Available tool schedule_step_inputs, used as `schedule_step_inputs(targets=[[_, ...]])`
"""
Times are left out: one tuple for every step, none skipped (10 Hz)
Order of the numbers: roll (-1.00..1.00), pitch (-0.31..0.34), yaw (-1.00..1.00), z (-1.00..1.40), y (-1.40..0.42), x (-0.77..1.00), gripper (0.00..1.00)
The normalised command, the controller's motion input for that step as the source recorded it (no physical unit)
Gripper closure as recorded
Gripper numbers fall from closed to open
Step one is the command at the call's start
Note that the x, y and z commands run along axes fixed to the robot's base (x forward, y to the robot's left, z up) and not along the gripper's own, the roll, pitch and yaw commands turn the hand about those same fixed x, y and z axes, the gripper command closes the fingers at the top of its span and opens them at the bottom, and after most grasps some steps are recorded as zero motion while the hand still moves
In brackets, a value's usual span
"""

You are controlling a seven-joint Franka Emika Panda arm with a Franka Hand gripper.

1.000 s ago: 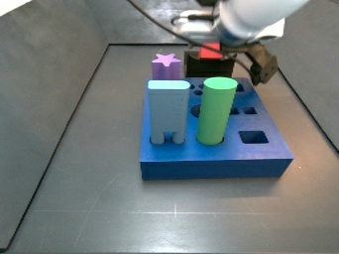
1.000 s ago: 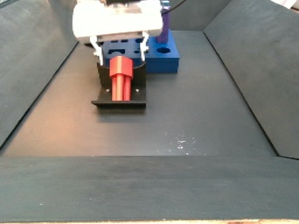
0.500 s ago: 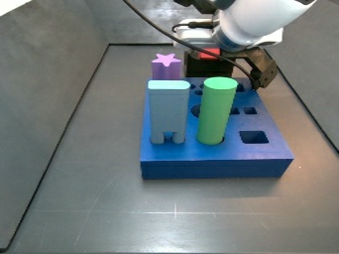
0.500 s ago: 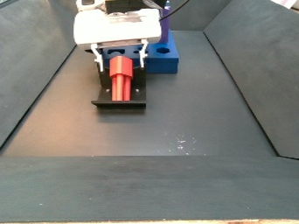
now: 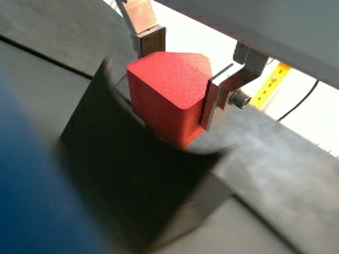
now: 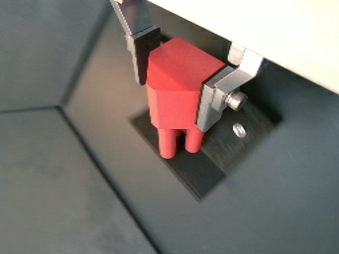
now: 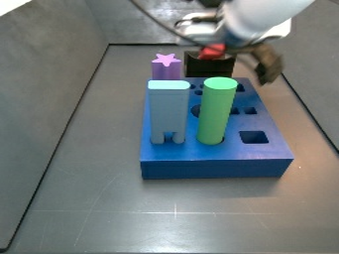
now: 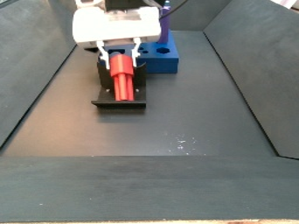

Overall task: Pick up the 3 prong object. Move up. Rotate the 3 prong object. Place the 3 prong object on the fixture. Regrasp the 3 prong object. Move to above the board. Insert the 3 prong object.
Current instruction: Move to above the board.

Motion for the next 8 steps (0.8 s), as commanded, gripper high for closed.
schedule_step_inputs(targets=[[0.23, -0.335, 0.10, 1.00, -0.31, 0.37, 1.00], [0.19, -0.297, -0.03, 1.00, -0.30, 0.37, 1.00], [0.17, -0.251, -0.10, 1.00, -0.30, 0.36, 1.00], [0.15, -0.184, -0.16, 1.00, -0.29, 0.35, 1.00], [0.13, -0.101, -0.20, 1.00, -0.28, 0.35, 1.00], [0.11, 0.015, -0.22, 1.00, -0.26, 0.35, 1.00], [0.10, 0.094, -0.20, 1.00, -0.25, 0.34, 1.00], [0.10, 0.144, -0.18, 0.87, -0.21, 0.29, 1.00]])
